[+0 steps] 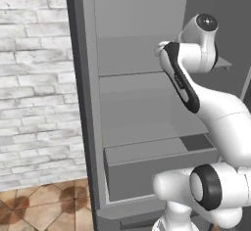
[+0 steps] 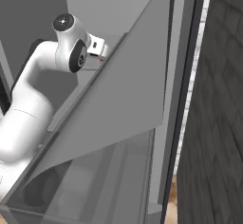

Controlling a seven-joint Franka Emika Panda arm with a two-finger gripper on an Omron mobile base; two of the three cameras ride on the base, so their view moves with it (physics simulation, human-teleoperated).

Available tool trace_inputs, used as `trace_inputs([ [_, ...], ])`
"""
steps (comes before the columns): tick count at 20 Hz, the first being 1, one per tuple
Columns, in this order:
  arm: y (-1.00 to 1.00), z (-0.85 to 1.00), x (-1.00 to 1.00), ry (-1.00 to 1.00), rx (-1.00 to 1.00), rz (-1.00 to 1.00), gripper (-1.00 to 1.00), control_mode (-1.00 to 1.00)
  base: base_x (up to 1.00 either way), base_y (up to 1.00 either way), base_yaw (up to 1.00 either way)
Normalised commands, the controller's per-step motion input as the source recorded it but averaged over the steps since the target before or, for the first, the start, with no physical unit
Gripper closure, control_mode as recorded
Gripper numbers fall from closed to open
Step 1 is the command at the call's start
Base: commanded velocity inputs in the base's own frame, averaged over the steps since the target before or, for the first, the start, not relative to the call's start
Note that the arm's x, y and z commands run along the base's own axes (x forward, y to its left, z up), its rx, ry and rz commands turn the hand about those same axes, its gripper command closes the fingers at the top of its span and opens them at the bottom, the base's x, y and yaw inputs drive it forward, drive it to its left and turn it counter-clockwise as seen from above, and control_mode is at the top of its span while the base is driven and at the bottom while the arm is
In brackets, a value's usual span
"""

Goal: Open the fridge, remove the orange, carrot, and steak, and place them on any counter.

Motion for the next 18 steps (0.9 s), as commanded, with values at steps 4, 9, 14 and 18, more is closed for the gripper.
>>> trace_inputs([
  [4,0.0,-0.07,0.43,0.06,0.0,0.0,-1.0,-1.0,0.0,0.0,0.0],
  [9,0.0,-0.07,0.42,0.06,0.0,0.0,-1.0,-1.0,0.0,0.0,0.0],
  [14,-0.01,-0.13,0.38,0.04,0.0,0.0,-1.0,-1.0,0.0,0.0,0.0],
  [18,-0.01,-0.13,0.36,0.06,0.0,0.0,-1.0,-1.0,0.0,0.0,0.0],
])
